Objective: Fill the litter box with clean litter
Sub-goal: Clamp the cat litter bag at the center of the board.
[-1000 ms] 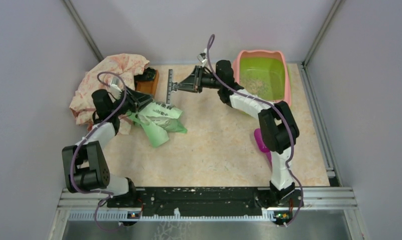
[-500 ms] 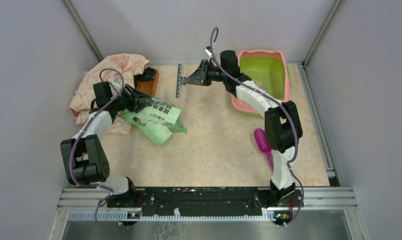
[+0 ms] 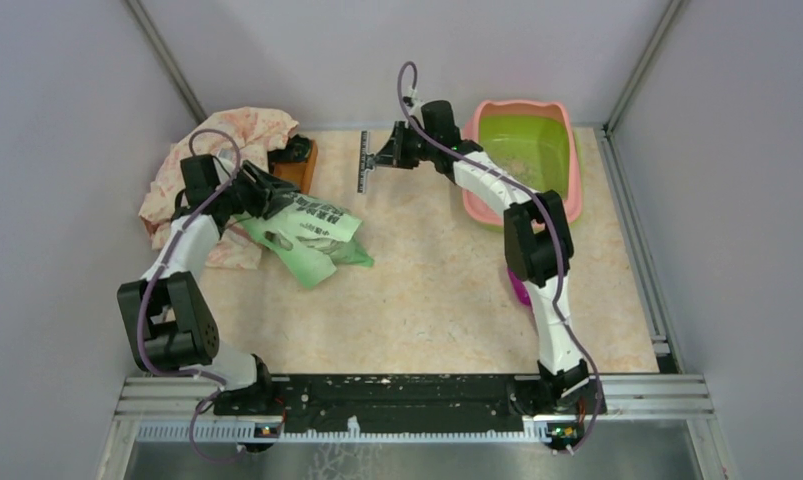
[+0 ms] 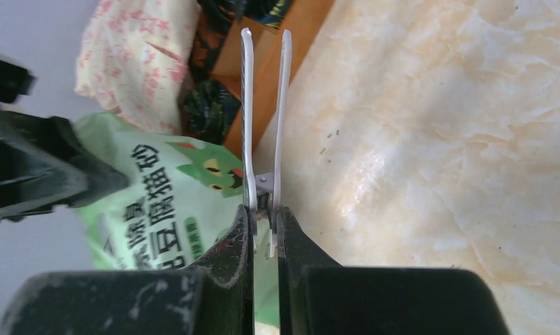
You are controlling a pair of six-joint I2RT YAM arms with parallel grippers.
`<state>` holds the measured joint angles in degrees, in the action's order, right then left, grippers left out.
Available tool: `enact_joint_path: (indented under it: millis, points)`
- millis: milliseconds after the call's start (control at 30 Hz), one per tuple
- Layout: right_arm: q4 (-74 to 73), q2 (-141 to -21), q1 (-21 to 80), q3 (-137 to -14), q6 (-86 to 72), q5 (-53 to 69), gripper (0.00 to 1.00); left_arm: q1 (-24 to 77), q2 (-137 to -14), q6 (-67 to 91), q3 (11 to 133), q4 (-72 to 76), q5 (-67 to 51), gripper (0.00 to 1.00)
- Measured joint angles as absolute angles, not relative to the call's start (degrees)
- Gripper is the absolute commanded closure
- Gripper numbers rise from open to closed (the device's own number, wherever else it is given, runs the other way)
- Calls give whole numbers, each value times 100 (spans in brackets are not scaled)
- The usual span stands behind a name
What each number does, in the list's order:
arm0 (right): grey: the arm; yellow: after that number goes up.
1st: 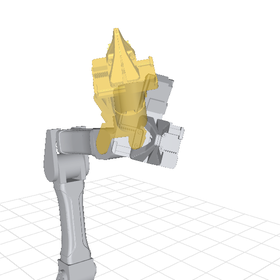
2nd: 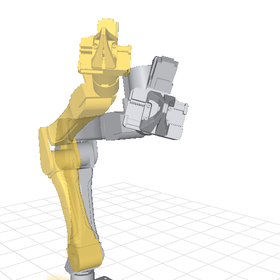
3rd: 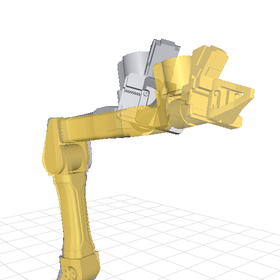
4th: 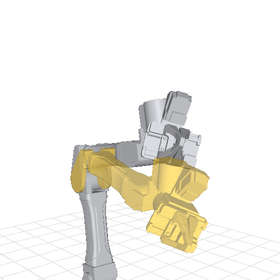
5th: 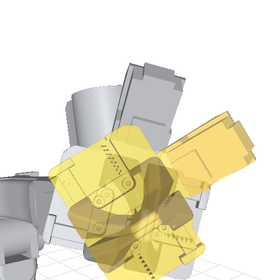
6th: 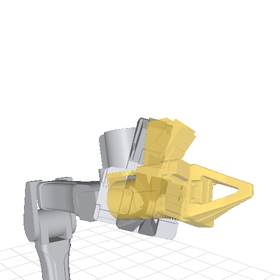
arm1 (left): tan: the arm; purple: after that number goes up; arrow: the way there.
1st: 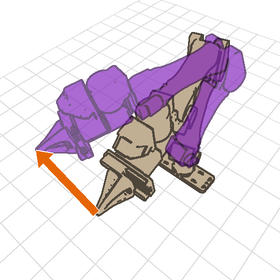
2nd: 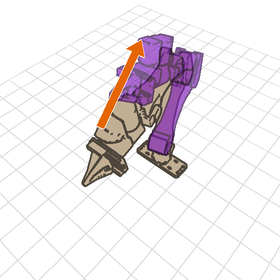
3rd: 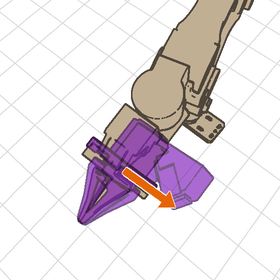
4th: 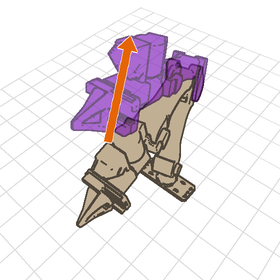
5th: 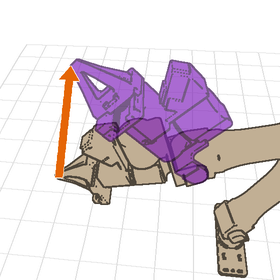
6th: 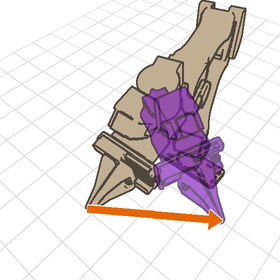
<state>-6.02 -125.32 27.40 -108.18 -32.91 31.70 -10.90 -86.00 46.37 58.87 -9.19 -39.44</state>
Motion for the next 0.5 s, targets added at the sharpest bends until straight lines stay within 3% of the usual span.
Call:
enact_joint_path:
  millis: [233,500]
  points:
    - [-1199,-13371,2919,-11815,-3103,2978,100,-1105,-8595,4637,6202,-941,-3892,46]
    - [-1306,-13504,3197,-12293,-3046,2989,100,-1109,-8517,4665,6200,-945,-3900,46]
